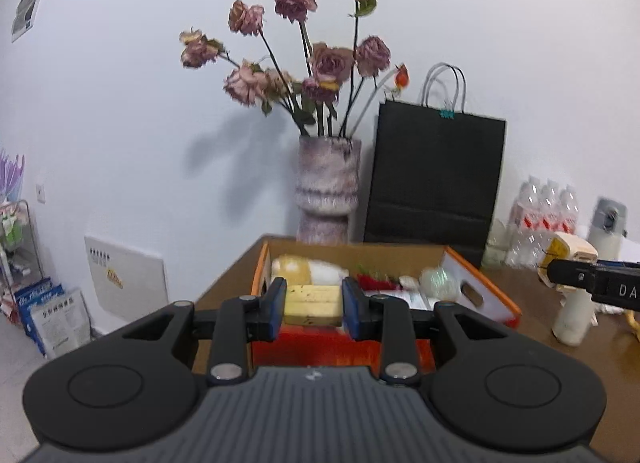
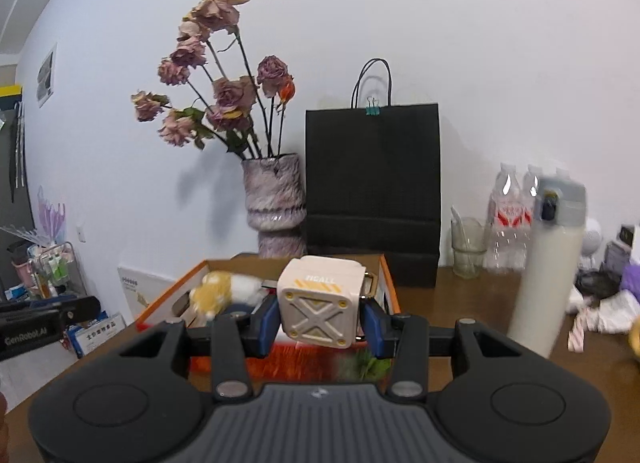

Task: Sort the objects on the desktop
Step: 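Carry the yellow block with the left tool while the right carries the charger over the box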

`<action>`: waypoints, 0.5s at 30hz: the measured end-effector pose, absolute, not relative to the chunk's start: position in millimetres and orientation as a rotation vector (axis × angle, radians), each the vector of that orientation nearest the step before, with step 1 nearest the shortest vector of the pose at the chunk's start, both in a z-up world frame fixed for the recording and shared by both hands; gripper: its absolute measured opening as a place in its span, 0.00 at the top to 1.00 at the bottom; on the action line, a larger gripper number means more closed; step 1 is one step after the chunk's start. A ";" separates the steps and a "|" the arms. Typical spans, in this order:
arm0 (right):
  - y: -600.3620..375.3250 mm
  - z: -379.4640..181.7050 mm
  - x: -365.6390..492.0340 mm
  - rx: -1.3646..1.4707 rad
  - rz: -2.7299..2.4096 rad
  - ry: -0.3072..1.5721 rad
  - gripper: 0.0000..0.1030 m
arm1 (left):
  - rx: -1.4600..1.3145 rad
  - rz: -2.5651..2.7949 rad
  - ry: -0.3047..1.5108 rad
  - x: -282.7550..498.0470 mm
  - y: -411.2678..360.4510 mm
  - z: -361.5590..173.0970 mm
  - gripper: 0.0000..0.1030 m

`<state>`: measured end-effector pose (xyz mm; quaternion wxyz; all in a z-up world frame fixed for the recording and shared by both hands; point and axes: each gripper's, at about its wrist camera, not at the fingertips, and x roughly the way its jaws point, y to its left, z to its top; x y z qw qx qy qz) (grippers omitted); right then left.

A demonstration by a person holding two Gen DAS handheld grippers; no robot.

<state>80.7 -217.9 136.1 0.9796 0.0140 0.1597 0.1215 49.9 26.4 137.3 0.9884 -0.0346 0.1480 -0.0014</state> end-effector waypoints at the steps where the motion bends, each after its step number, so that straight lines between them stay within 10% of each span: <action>1: -215.2 138.8 90.7 0.021 0.244 0.321 0.59 | -0.070 -0.013 0.301 58.9 27.9 138.9 0.71; 15: -206.7 117.7 299.3 -0.046 0.316 0.935 0.62 | -0.030 0.014 0.679 231.7 42.2 96.4 0.70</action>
